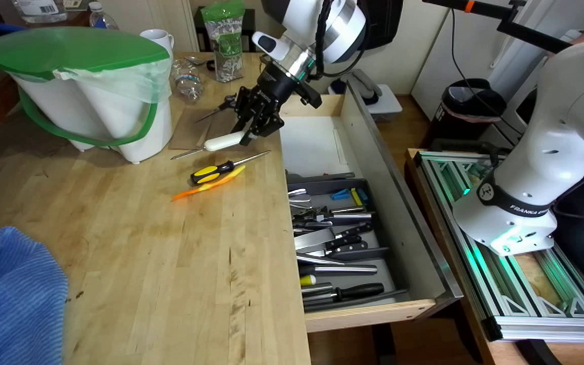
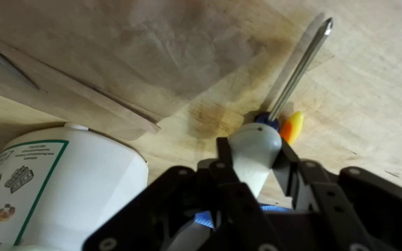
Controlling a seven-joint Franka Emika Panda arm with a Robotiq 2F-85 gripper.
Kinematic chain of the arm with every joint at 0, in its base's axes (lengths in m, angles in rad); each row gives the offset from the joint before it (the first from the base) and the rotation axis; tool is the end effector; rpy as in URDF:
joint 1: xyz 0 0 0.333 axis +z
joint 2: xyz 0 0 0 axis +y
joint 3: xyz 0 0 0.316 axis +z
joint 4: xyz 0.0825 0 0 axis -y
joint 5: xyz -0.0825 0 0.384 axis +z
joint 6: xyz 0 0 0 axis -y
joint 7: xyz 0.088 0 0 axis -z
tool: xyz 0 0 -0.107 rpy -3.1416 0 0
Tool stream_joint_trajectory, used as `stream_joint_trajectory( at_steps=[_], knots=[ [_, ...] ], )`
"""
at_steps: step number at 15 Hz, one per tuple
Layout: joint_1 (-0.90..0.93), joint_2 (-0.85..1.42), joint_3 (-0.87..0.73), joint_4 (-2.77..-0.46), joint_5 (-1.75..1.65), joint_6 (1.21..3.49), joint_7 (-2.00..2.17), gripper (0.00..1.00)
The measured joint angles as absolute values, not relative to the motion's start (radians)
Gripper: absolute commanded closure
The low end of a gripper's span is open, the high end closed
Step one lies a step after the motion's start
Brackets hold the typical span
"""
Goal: Remove the white potato peeler from the drawer and put it on the tabe
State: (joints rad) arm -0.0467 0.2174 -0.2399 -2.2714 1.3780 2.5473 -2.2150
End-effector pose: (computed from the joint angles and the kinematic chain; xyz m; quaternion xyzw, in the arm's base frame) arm 0.5082 -0.1637 0.2647 -0.8666 -0.3507 -0.3468 0.0758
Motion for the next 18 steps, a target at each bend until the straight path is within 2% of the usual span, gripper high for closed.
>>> stream_joint_trajectory(
  at_steps=[15,16,17,18],
  knots=[
    [-0.096,0.39,-0.152,-2.103,1.376,2.568,-2.171,0.91],
    [-0.096,0.398,-0.148,-2.097,1.374,2.568,-2.166,0.41],
    [-0.096,0.405,-0.146,-2.091,1.373,2.568,-2.162,0.4],
    [-0.096,0.41,-0.144,-2.088,1.372,2.568,-2.159,0.33]
  ],
)
